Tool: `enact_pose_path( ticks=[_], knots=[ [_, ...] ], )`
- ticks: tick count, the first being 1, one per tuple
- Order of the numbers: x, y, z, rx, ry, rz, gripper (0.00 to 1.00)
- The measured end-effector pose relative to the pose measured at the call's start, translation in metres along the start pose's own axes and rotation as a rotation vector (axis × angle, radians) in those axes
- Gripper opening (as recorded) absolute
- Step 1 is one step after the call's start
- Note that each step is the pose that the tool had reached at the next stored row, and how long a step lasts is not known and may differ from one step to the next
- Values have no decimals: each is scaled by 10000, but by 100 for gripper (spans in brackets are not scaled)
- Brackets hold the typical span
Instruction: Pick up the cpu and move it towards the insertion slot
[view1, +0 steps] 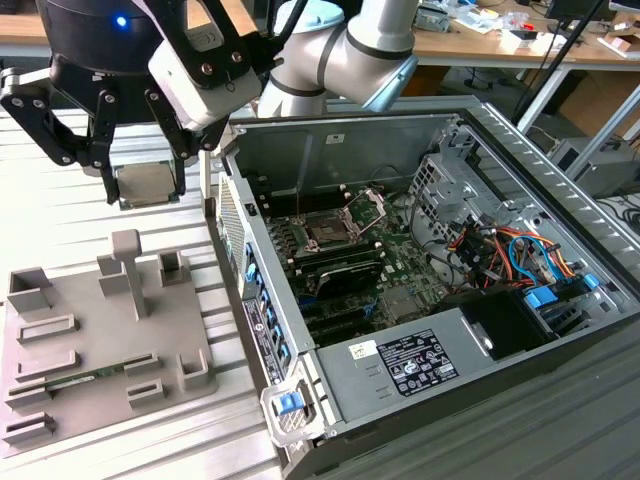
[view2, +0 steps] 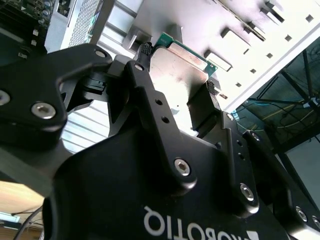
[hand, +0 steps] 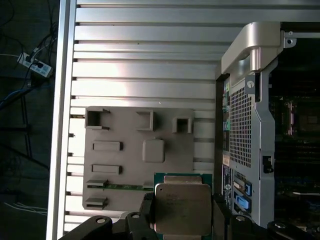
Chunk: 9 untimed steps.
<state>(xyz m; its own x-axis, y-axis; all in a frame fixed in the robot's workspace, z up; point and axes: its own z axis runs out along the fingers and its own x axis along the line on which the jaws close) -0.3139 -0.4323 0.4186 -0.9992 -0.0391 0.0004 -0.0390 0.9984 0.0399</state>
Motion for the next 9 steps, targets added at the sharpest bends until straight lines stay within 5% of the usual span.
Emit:
enact_pose_path(
  ticks=[9],
  knots=[
    [-86, -4, 0, 0, 0, 0, 55]
  ],
)
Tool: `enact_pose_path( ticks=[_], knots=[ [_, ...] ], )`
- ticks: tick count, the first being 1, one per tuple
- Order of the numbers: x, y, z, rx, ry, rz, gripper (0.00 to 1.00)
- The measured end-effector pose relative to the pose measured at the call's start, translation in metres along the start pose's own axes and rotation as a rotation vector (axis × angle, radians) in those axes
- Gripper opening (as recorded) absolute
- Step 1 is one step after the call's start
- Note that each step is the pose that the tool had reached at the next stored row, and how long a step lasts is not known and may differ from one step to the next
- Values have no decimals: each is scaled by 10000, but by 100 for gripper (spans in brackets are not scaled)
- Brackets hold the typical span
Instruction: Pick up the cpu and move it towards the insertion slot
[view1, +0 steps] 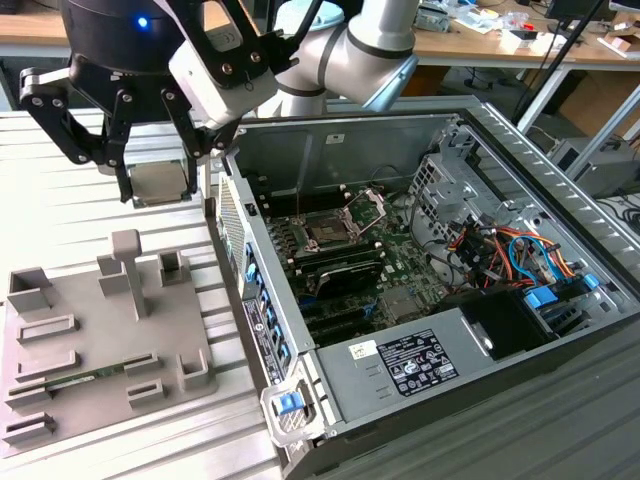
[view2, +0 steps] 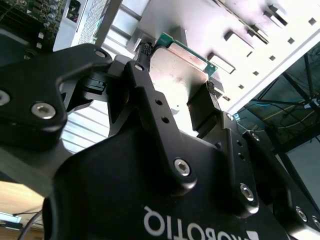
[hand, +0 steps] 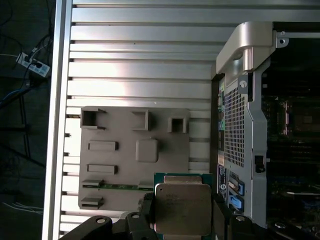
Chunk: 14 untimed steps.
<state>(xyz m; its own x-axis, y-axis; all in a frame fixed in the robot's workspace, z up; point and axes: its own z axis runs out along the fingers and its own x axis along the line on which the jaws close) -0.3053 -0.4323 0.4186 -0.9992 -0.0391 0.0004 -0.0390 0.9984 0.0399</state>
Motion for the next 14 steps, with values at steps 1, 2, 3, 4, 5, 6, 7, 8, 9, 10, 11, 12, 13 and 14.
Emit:
enact_pose_path(
  ticks=[1, 2, 3, 4, 5, 6, 7, 8, 9, 10, 11, 12, 13, 14],
  knots=[
    [-17, -1, 0, -1, 0, 0, 55],
    [-35, -1, 0, 0, 0, 0, 55],
    [-49, -2, 0, -1, 0, 0, 55],
    [-64, -2, 0, -1, 0, 1, 55],
    [-76, -3, 0, 0, -1, 0, 55],
    [-83, -3, 0, 0, 0, 1, 55],
    [-95, -4, 0, -1, 0, 1, 55],
    [-104, -4, 0, -1, -1, 0, 55],
    [-122, -5, 0, 0, -1, 0, 55],
    [-132, -5, 0, 0, 0, 1, 55],
    [-141, -5, 0, 0, 0, 0, 55],
    [-158, -6, 0, -1, 0, 0, 55],
    [-172, -7, 0, 0, 0, 0, 55],
    [-185, -7, 0, 0, 0, 0, 55]
  ],
)
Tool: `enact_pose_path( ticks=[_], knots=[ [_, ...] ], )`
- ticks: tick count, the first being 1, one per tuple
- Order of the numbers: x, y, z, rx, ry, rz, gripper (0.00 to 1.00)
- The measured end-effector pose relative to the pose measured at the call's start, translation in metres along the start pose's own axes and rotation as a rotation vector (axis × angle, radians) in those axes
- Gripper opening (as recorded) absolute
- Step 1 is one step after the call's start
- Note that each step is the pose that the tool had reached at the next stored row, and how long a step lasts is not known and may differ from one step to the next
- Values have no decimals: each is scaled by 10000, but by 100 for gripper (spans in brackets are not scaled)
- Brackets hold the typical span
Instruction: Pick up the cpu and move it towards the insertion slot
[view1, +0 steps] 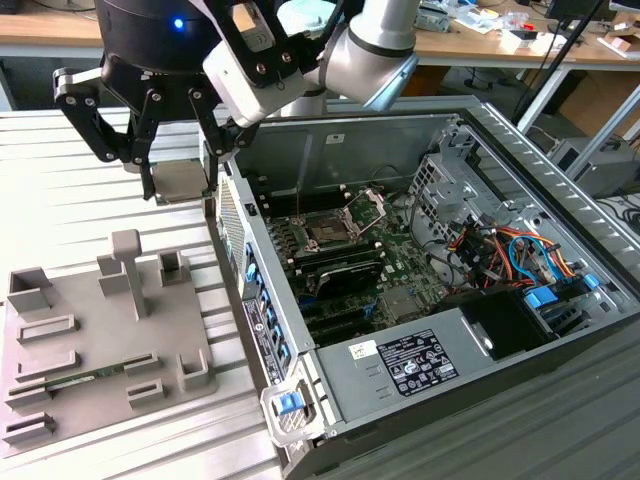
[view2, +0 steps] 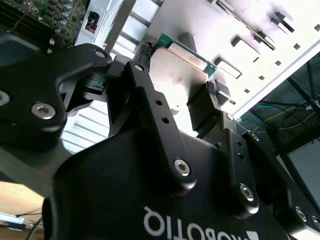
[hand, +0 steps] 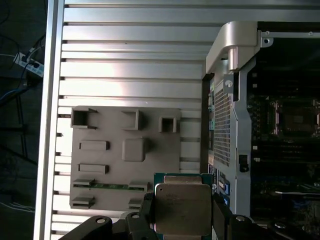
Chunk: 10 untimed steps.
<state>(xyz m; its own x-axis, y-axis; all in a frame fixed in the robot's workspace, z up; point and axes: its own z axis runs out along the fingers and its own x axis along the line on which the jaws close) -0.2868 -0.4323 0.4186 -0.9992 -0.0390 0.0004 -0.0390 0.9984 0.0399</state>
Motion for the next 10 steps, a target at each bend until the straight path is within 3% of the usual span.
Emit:
enact_pose_path(
  ticks=[10],
  knots=[
    [-144, -6, 0, 0, 0, 0, 55]
  ],
)
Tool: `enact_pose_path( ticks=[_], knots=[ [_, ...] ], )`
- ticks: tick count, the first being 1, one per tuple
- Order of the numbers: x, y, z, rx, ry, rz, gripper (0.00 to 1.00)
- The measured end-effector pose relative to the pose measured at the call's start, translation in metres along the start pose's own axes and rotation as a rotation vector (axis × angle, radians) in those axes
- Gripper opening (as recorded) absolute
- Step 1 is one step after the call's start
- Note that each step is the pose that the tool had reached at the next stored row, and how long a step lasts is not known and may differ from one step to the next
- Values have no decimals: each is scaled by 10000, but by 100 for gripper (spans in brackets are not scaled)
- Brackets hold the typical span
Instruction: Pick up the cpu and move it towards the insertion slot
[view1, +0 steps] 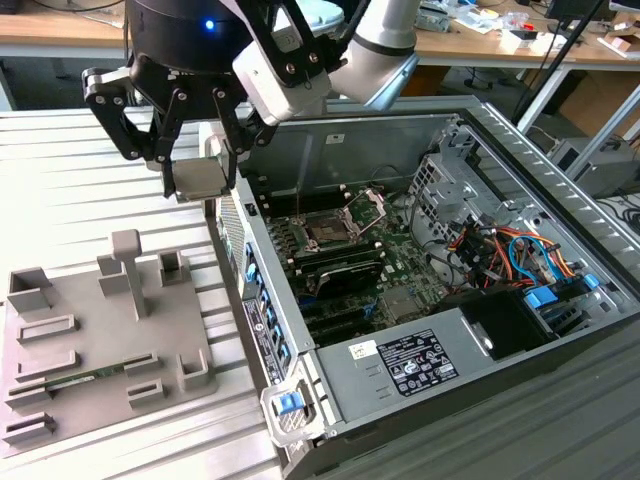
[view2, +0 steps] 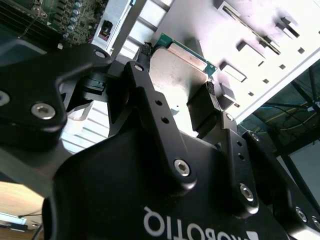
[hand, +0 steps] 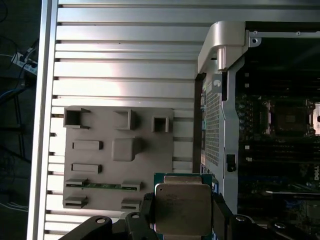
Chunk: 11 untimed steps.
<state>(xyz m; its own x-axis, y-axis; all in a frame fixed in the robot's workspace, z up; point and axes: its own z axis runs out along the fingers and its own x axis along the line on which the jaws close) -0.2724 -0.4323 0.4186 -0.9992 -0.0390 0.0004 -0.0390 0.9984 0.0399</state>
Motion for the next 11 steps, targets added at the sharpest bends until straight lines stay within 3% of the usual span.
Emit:
enact_pose_path(
  ticks=[11],
  knots=[
    [-155, -6, 0, 0, 0, -1, 55]
  ],
)
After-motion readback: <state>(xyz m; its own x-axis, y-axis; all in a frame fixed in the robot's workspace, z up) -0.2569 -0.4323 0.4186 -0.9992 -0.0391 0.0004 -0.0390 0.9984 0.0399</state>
